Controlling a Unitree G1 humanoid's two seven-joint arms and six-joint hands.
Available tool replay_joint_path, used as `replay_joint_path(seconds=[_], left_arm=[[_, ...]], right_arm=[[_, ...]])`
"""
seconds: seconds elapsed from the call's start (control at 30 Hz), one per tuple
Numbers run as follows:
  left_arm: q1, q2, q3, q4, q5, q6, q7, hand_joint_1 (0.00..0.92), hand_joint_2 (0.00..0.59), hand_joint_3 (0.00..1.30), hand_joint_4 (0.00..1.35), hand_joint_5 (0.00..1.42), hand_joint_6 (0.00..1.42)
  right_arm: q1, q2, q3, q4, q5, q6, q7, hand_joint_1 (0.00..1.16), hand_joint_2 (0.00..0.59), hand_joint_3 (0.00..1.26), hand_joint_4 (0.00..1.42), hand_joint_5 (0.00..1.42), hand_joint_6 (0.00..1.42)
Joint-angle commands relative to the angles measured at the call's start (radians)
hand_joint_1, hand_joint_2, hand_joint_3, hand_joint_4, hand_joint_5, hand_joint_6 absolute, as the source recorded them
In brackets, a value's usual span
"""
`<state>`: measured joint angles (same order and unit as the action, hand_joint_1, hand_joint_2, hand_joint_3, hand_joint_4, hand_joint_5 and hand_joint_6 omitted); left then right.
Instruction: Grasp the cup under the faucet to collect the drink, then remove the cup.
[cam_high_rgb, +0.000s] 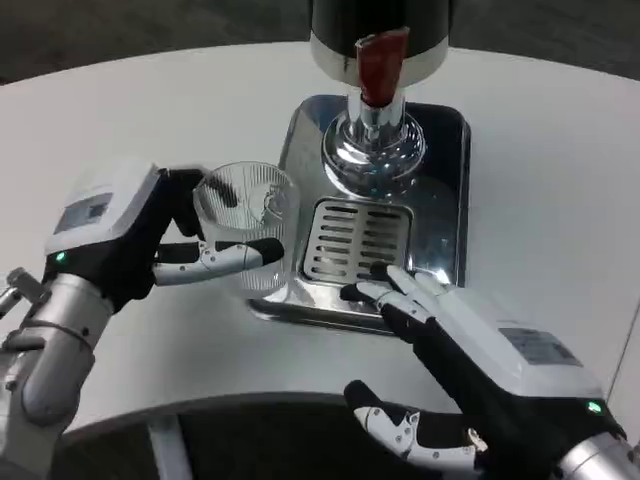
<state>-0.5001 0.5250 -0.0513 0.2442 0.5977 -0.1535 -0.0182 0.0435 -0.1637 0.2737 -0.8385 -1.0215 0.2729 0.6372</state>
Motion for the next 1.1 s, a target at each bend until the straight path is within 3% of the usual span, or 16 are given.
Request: replay_joint_path(seconds=[0.03, 1.1], left_arm=[[-0.055, -0.025, -0.023, 0.032, 0.000, -0.006, 0.050, 0.399, 0.089, 0.75, 0.71, 0.62, 0.18], [-0.205, -0.069, -0.135, 0.060, 0.065, 0.058, 0.075, 0.404, 0.094, 0.75, 0.71, 0.64, 0.18]], right_arm=[[0.010, 0.006, -0.006, -0.026, 0.001, 0.007, 0.013, 0.60, 0.443, 0.14, 0.00, 0.00, 0.00], [0.038, 0.007, -0.017, -0.051, 0.014, 0.021, 0.015, 0.60, 0.442, 0.15, 0.00, 0.00, 0.00]])
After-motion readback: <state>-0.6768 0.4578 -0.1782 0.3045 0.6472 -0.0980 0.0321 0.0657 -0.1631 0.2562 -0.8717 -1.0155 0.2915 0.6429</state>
